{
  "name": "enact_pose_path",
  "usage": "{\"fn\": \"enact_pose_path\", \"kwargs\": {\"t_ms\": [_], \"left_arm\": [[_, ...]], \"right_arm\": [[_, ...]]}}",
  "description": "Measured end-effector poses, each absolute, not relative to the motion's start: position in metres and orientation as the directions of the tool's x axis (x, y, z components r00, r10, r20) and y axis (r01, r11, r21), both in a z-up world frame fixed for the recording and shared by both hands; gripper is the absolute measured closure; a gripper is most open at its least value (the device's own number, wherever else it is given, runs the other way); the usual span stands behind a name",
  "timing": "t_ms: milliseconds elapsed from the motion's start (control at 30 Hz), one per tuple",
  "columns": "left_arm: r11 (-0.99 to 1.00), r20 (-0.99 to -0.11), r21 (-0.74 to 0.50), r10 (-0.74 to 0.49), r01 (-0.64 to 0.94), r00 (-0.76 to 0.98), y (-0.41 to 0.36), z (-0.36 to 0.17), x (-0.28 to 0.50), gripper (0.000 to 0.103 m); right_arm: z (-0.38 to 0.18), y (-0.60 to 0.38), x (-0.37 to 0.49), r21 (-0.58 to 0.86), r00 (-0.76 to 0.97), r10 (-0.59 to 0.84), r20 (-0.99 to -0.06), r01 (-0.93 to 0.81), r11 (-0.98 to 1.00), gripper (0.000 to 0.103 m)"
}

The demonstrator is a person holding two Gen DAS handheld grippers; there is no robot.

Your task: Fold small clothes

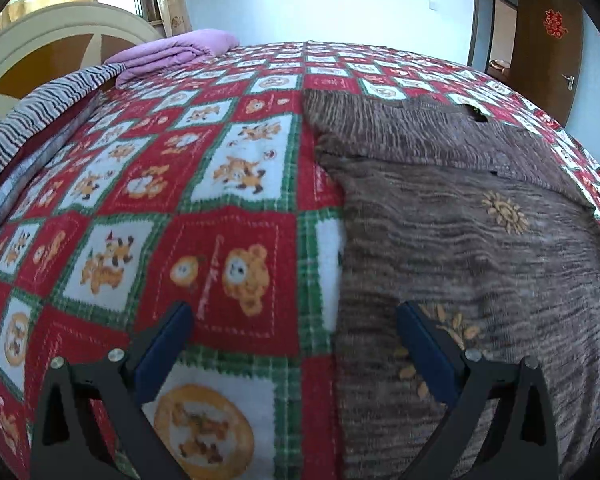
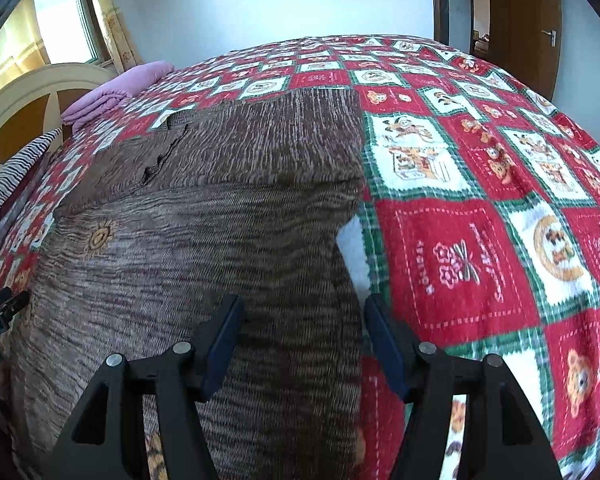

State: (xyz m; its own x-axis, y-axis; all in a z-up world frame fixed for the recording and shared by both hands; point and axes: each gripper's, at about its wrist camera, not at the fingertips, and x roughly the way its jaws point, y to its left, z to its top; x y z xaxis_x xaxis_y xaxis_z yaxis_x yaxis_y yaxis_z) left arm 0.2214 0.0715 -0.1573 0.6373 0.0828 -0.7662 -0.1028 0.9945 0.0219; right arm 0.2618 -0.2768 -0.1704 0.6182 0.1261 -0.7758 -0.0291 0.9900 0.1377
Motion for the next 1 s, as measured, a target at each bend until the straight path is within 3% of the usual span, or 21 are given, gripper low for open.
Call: {"fn": "enact_pose_path", "kwargs": {"t_ms": [200, 1000], "left_arm": [[0.995, -0.766, 0.016, 0.073, -0.094, 0.639, 0.067, -0.158, 0.211, 0.0], [0.999, -0.78, -0.022, 0.005, -0.035, 0.626, 0.058, -0.161, 0.171, 0.0]], "right_arm": [[-0.172, -0.265, 0.245, 0.101, 0.606, 0.128, -0.785, -0.078, 0.992, 0.022], [-0.172, -0.262, 0.196, 0.08, 0.588, 0.11, -0.801, -0.077, 0.994, 0.019]]}}
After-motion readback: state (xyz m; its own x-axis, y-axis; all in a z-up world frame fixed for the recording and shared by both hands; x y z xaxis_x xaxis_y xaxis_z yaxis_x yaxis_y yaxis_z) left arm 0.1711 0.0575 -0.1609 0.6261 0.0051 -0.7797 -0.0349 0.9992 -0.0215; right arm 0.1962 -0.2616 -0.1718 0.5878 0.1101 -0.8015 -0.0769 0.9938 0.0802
